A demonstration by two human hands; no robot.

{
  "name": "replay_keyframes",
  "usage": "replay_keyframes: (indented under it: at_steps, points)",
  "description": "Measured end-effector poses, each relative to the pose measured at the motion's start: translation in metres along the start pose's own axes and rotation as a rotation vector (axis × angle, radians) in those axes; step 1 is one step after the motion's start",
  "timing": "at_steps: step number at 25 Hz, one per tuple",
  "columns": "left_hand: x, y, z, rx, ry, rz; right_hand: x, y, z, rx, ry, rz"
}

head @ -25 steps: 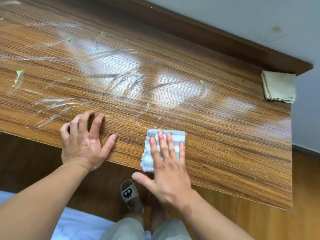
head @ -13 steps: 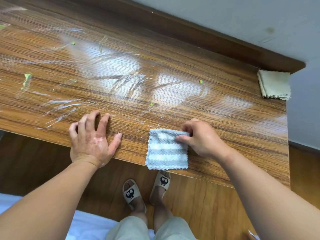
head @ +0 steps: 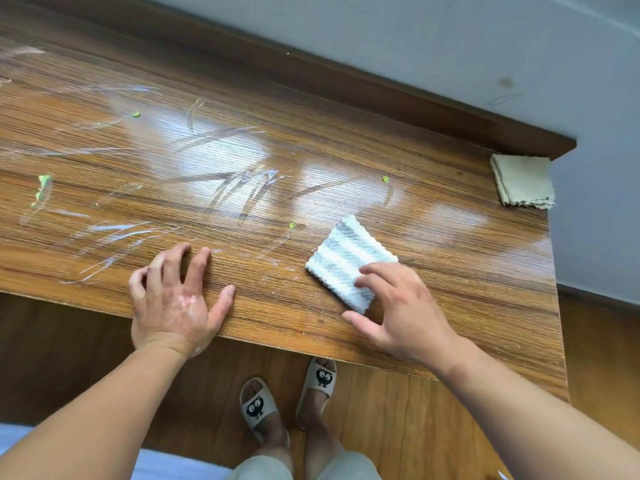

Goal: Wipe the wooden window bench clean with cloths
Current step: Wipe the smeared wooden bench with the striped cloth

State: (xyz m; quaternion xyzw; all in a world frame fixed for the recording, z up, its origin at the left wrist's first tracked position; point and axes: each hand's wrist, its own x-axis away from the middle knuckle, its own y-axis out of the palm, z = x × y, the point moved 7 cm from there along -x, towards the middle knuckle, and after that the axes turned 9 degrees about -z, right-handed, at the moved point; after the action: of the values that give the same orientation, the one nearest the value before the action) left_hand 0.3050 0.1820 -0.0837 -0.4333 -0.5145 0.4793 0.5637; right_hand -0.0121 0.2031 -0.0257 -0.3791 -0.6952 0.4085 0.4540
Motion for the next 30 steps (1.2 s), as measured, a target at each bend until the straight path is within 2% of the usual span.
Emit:
replay_keyframes:
  at_steps: [2, 5, 6, 9, 10, 11, 14, 16, 17, 19, 21, 23, 24, 27, 28, 30]
  points:
    - [0.000, 0.000, 0.000, -0.007, 0.000, 0.004, -0.013, 0.013, 0.000, -0.042, 0.038, -0.027]
    - [0.000, 0.001, 0.000, -0.023, -0.002, 0.009, -0.053, 0.036, -0.008, 0.169, -0.041, -0.171]
    - [0.000, 0.002, -0.001, -0.026, -0.004, 0.010, -0.071, 0.039, -0.004, 0.187, -0.001, -0.188]
    - [-0.002, 0.002, -0.001, -0.033, -0.002, 0.012, -0.112, 0.034, 0.005, -0.004, 0.382, -0.100]
    - [-0.002, 0.003, 0.000, -0.039, -0.002, 0.013, -0.114, 0.037, -0.010, -0.048, 0.432, -0.088]
    - [-0.001, 0.003, -0.001, -0.039, -0.003, 0.016, -0.106, 0.047, -0.036, -0.046, 0.385, -0.079]
    - [0.000, 0.001, 0.000, -0.018, 0.005, 0.030, -0.024, 0.091, -0.119, 0.049, -0.027, -0.131]
    - [0.001, 0.001, 0.003, -0.028, -0.003, 0.023, 0.006, 0.097, -0.101, 0.137, -0.184, -0.218]
    - [0.002, 0.001, 0.004, -0.025, -0.007, 0.018, -0.001, 0.090, -0.069, 0.172, -0.156, -0.186]
    - [0.001, 0.001, 0.003, -0.012, -0.004, 0.017, -0.038, 0.059, 0.015, 0.156, 0.150, -0.145]
    - [0.000, 0.000, 0.001, -0.007, -0.001, 0.021, -0.061, 0.025, 0.081, 0.009, 0.505, -0.076]
    - [0.000, 0.000, 0.000, -0.003, -0.001, 0.020, -0.056, 0.030, 0.071, -0.053, 0.678, -0.041]
    - [0.000, 0.001, 0.000, 0.002, -0.001, 0.018, -0.048, 0.047, 0.037, -0.050, 0.630, -0.048]
    - [0.002, 0.002, -0.003, 0.023, -0.001, -0.006, 0.010, 0.096, -0.093, 0.005, 0.141, -0.135]
    - [0.001, 0.000, -0.001, 0.030, -0.010, -0.017, 0.025, 0.102, -0.106, 0.035, 0.028, -0.159]
    - [-0.004, -0.002, 0.008, 0.048, -0.078, -0.040, 0.023, 0.099, -0.083, 0.081, -0.070, -0.202]
